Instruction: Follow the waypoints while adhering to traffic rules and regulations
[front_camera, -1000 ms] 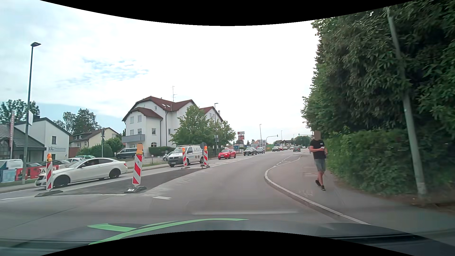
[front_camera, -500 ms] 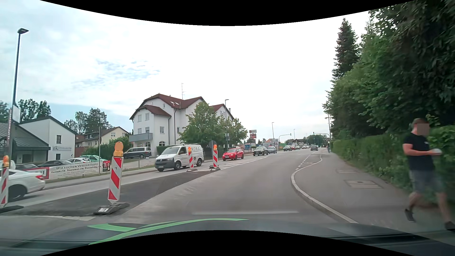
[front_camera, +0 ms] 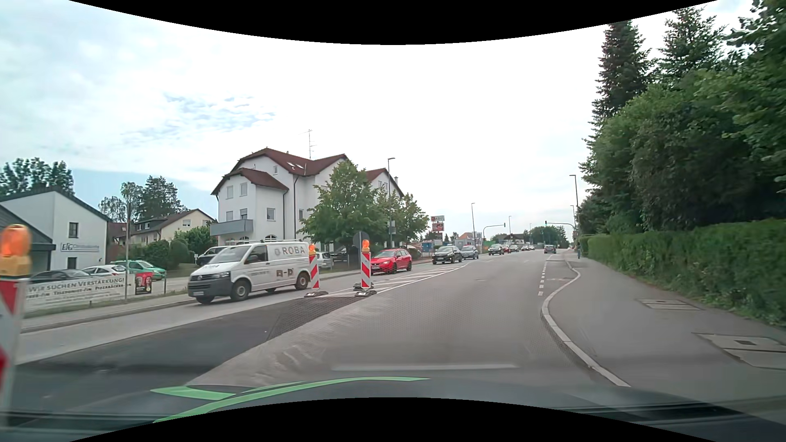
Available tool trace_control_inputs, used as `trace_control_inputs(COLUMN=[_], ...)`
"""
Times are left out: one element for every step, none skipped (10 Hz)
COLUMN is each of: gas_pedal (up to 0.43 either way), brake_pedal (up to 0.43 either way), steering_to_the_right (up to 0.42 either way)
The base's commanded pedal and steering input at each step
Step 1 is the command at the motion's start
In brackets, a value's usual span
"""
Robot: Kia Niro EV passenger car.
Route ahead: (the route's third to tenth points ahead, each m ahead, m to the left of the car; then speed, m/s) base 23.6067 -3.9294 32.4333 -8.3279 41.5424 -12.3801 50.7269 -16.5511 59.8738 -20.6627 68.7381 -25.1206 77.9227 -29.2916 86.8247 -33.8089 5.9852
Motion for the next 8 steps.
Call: trace_control_inputs(gas_pedal=[0.197,0.197,0.197,0.197,0.197,0.197,0.197,0.197], brake_pedal=[0.0,0.0,0.0,0.0,0.0,0.0,0.0,0.0], steering_to_the_right=[0.094,0.108,0.119,0.122,0.124,0.125,0.127,0.13])
